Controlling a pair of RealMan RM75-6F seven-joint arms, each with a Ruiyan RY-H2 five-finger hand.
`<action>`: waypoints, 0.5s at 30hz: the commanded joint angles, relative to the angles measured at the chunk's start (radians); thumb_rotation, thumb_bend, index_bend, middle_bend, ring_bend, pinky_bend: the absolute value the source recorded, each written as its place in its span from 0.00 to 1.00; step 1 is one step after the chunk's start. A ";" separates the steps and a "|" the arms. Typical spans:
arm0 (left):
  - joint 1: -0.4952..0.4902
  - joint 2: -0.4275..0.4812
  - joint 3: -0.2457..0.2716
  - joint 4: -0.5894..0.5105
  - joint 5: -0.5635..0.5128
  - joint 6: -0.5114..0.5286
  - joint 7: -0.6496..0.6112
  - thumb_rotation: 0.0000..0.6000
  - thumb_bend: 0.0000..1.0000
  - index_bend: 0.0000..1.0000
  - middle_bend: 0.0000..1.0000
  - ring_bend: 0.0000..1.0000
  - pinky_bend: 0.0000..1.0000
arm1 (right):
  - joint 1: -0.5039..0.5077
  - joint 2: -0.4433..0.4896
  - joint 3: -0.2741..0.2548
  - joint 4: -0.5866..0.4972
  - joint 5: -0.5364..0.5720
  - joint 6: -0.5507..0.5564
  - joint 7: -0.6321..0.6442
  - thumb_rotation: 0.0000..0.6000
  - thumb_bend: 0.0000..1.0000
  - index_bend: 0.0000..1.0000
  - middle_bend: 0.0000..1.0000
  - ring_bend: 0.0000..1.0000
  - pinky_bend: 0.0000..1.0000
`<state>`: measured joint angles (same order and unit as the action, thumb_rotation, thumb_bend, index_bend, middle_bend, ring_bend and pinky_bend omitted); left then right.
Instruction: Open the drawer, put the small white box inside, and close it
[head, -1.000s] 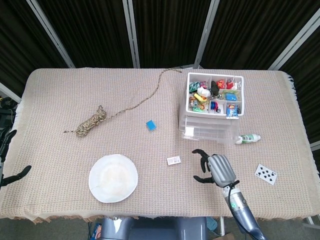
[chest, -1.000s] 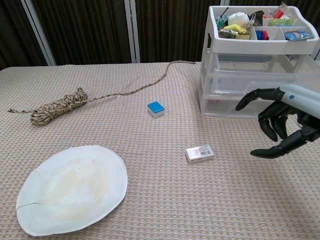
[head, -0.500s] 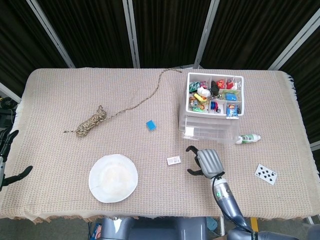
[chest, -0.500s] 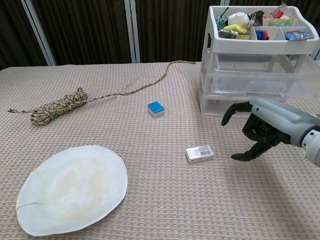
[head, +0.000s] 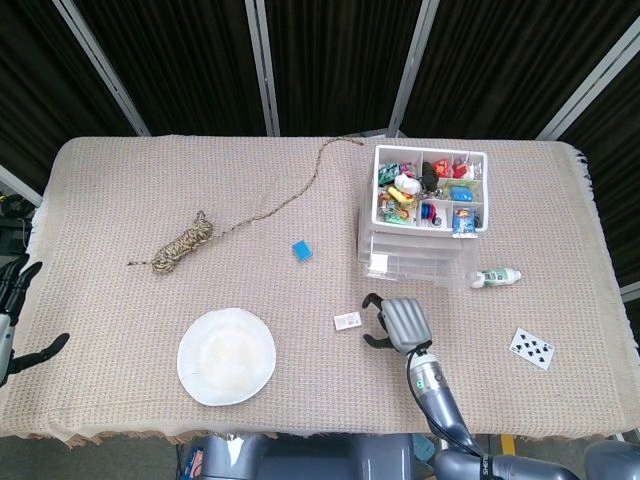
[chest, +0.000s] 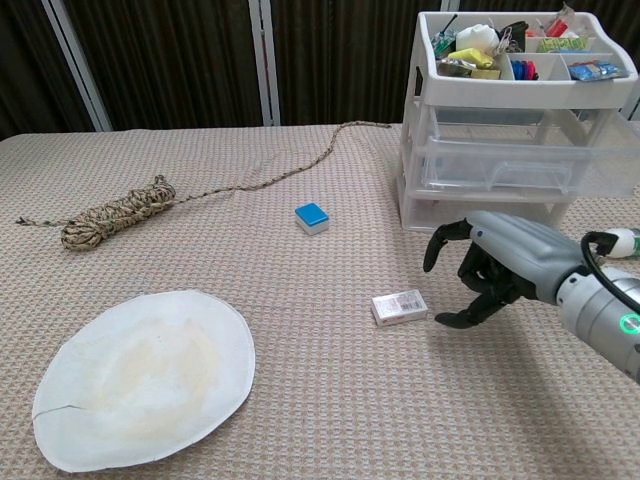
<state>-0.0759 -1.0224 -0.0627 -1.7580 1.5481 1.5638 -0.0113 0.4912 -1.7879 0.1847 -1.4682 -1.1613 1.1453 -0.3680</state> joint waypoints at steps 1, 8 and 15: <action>0.000 0.000 -0.001 0.000 -0.001 0.001 -0.001 1.00 0.21 0.06 0.00 0.00 0.00 | 0.006 -0.012 0.008 0.007 0.006 -0.002 0.000 1.00 0.10 0.40 0.94 0.92 0.61; -0.003 0.001 0.000 0.002 -0.003 -0.008 -0.003 1.00 0.21 0.06 0.00 0.00 0.00 | 0.019 -0.028 0.002 0.025 0.024 -0.017 -0.033 1.00 0.10 0.35 0.94 0.92 0.61; -0.003 0.001 -0.001 0.001 -0.006 -0.008 -0.005 1.00 0.21 0.06 0.00 0.00 0.00 | 0.031 -0.041 0.007 0.035 0.058 -0.033 -0.060 1.00 0.12 0.35 0.94 0.92 0.61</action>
<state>-0.0789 -1.0216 -0.0632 -1.7570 1.5430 1.5559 -0.0159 0.5200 -1.8259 0.1915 -1.4358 -1.1066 1.1140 -0.4250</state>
